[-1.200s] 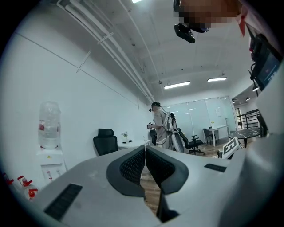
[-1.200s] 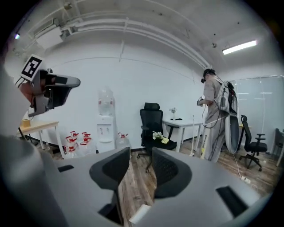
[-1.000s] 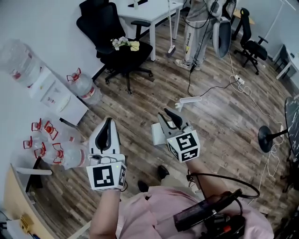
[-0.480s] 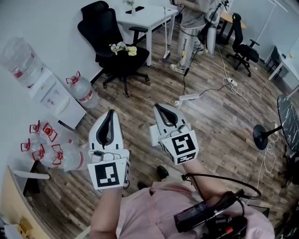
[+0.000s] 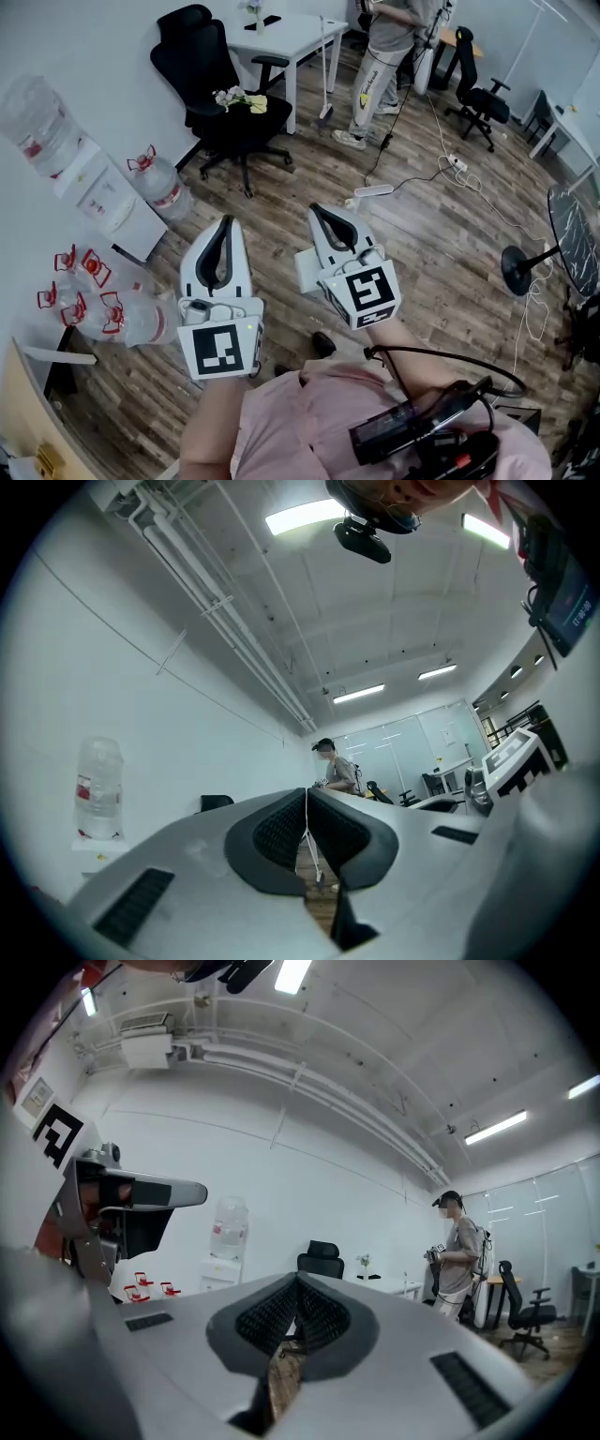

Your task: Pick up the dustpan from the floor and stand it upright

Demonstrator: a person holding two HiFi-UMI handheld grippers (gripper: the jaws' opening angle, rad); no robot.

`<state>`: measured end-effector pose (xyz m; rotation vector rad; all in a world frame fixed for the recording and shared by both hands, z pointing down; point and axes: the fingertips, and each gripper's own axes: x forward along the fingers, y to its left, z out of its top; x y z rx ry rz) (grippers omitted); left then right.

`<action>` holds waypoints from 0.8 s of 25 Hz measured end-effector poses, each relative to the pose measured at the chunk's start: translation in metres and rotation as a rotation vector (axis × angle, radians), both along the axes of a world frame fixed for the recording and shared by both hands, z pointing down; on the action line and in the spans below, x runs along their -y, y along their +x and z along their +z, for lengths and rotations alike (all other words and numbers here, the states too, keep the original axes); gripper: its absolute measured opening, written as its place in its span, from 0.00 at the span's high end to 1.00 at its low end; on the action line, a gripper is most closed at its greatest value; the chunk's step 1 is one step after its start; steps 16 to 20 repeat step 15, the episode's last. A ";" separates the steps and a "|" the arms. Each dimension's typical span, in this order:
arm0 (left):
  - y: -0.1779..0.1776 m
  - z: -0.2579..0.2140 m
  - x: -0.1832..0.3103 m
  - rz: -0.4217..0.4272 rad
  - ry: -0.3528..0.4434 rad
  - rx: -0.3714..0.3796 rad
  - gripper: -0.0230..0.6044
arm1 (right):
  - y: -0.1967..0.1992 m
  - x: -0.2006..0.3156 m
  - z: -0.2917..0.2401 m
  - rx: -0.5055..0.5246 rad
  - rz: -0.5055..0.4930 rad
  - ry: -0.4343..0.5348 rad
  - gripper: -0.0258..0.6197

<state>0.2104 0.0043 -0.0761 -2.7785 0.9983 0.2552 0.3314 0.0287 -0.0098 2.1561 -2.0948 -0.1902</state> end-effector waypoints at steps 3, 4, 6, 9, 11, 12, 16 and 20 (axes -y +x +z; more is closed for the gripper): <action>0.000 0.000 -0.003 0.006 -0.002 -0.001 0.94 | -0.002 -0.002 -0.001 -0.004 -0.001 0.001 0.96; 0.001 0.001 -0.004 0.008 -0.002 0.000 0.94 | -0.002 -0.003 -0.001 -0.005 -0.001 0.001 0.96; 0.001 0.001 -0.007 0.010 -0.003 0.001 0.94 | -0.002 -0.006 -0.001 -0.006 0.000 0.000 0.96; 0.001 0.001 -0.009 0.009 -0.003 0.001 0.94 | -0.002 -0.007 -0.001 -0.006 0.000 0.001 0.96; 0.000 0.001 -0.009 0.007 -0.002 0.000 0.94 | -0.003 -0.008 -0.001 -0.010 0.000 0.002 0.96; -0.001 0.001 -0.009 0.006 0.000 0.000 0.94 | -0.004 -0.008 -0.001 -0.012 -0.001 0.003 0.96; -0.004 0.001 -0.007 0.003 0.003 -0.001 0.94 | -0.007 -0.007 -0.001 -0.017 -0.002 0.006 0.96; -0.004 0.001 -0.007 0.003 0.003 -0.001 0.94 | -0.007 -0.007 -0.001 -0.017 -0.002 0.006 0.96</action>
